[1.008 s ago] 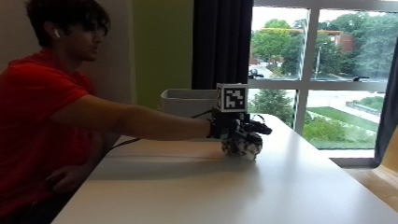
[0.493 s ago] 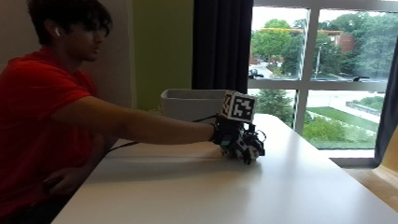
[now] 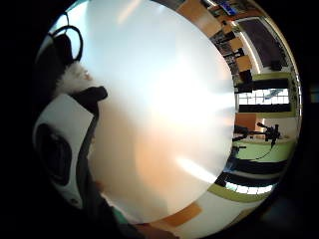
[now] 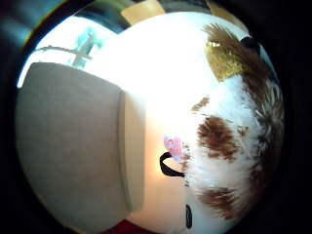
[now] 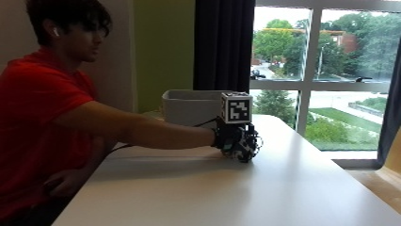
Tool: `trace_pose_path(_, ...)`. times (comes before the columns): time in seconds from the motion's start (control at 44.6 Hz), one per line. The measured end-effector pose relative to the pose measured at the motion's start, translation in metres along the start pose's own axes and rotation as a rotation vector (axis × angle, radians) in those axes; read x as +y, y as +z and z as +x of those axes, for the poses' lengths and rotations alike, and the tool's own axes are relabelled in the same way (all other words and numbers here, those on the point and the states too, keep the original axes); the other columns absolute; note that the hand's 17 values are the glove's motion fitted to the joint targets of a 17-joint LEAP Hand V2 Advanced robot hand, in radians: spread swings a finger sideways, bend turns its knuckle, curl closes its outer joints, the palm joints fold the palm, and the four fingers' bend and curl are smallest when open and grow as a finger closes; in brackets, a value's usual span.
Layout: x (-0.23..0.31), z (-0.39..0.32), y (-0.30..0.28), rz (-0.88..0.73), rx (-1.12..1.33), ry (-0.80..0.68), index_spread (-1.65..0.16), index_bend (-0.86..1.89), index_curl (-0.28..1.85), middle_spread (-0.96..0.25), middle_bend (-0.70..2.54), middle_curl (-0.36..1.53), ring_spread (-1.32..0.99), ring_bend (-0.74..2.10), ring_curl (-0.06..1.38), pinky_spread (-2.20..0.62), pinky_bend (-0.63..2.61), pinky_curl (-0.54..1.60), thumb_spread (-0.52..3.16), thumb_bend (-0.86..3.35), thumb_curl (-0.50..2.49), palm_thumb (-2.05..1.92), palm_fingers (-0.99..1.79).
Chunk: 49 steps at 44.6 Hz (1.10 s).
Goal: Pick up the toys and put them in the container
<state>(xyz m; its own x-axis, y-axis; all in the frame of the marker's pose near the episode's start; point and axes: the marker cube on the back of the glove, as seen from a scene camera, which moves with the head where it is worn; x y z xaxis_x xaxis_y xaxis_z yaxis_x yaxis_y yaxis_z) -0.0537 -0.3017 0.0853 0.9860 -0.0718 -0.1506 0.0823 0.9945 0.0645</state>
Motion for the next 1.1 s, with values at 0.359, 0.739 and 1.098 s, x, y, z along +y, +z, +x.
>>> trace_pose_path(0.359, 0.003, -0.004, -0.006, 0.09, 0.025, 0.019, -0.4, 0.57, 0.73, -0.46, 0.57, 0.52, -0.48, 0.81, 0.38, -0.37, 0.98, 0.38, 0.77, 0.11, 0.63, 0.58, 1.11)
trace_pose_path(0.739, 0.046, -0.016, -0.093, 0.221, 0.02, -0.133, -0.39, 0.59, 0.89, -0.45, 0.64, 0.62, -0.46, 0.9, 0.42, -0.38, 0.95, 0.39, 0.67, 0.08, 0.75, 0.6, 1.11)
trace_pose_path(1.098, 0.079, -0.092, -0.214, 0.322, -0.053, -0.24, -0.39, 0.58, 1.0, -0.45, 0.64, 0.68, -0.44, 0.9, 0.42, -0.38, 0.95, 0.4, 0.63, 0.03, 0.85, 0.6, 1.09)
